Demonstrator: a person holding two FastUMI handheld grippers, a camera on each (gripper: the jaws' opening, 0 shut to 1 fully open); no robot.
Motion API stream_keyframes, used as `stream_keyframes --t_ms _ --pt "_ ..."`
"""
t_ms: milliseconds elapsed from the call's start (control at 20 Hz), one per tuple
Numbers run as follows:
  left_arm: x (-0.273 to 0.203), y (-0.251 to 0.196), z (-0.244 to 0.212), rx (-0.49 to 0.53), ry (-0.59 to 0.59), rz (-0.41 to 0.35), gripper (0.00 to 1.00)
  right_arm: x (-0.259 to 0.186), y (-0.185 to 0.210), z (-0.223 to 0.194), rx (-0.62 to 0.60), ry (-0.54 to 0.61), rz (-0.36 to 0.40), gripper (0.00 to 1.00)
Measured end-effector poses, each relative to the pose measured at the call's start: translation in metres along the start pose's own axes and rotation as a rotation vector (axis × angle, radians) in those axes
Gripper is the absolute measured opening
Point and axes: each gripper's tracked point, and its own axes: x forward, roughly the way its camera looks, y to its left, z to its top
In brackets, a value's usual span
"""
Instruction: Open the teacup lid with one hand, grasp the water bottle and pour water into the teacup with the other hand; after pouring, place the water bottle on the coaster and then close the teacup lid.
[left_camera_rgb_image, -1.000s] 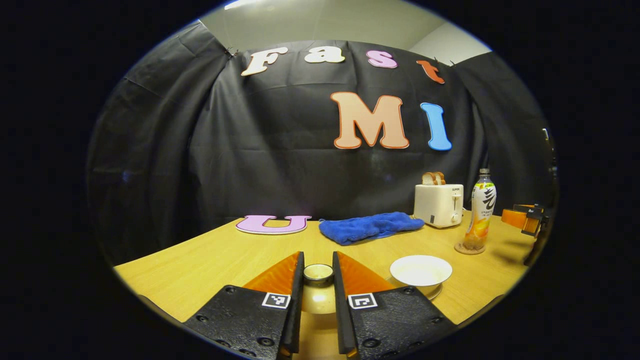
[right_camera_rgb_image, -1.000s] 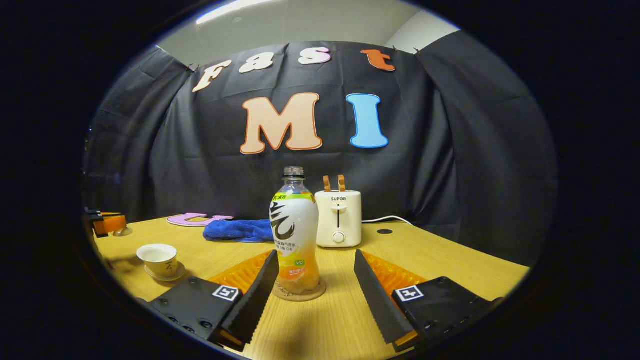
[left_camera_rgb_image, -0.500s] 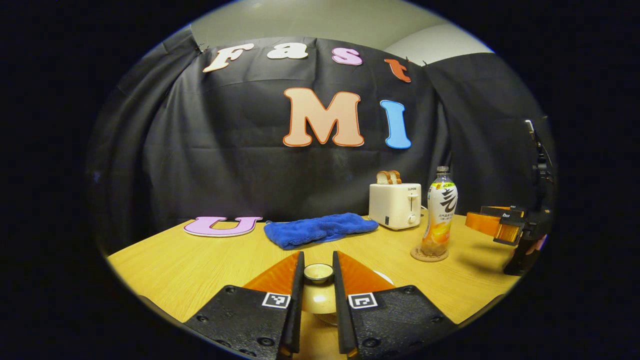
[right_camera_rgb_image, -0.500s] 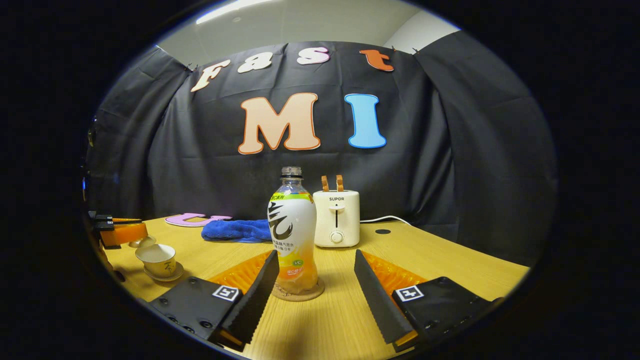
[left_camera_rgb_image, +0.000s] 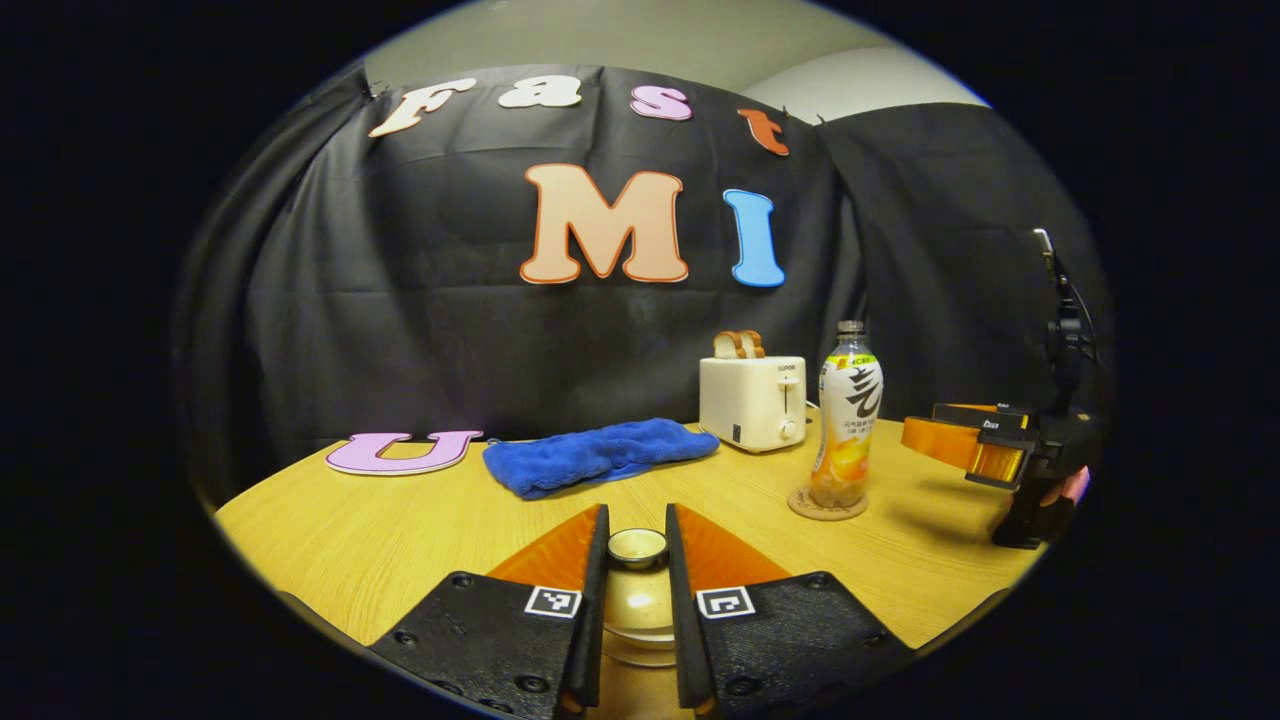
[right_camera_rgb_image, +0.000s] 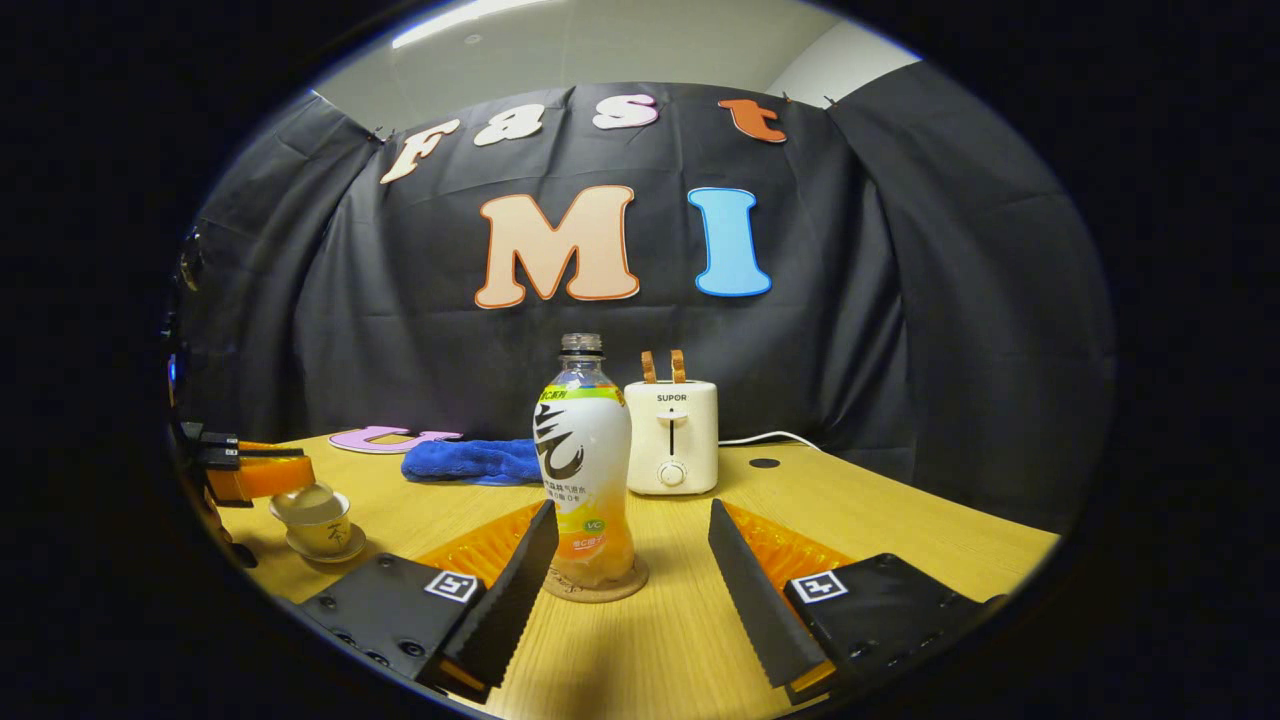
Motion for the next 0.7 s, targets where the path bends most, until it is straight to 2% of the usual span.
stream_keyframes --t_ms 150,200,300,450,500,550,650,700 --pt "0.005 -0.009 -0.009 0.026 0.056 -0.044 0.27 0.002 -0.001 -0.001 0.001 0.000 0.001 0.94" --pt "0.005 -0.010 -0.011 0.031 0.073 -0.049 0.27 0.002 -0.001 -0.002 0.001 0.000 0.001 0.99" --pt "0.006 -0.009 -0.012 0.037 0.084 -0.051 0.27 0.002 0.000 -0.001 0.002 0.000 0.002 0.94" --pt "0.006 -0.010 -0.012 0.037 0.083 -0.051 0.28 0.003 -0.001 -0.002 0.002 0.001 0.002 0.94" --pt "0.006 -0.009 -0.012 0.037 0.083 -0.049 0.27 0.003 0.000 -0.002 0.002 0.000 0.002 0.99" --pt "0.005 -0.008 -0.013 0.036 0.086 -0.044 0.29 0.003 0.000 -0.002 0.002 0.001 0.002 0.94" --pt "0.007 -0.008 -0.012 0.036 0.086 -0.043 0.39 0.004 -0.001 -0.003 0.002 0.001 0.002 0.96" --pt "0.005 -0.008 -0.012 0.034 0.083 -0.046 0.53 0.004 -0.001 -0.003 0.002 0.001 0.002 0.95"
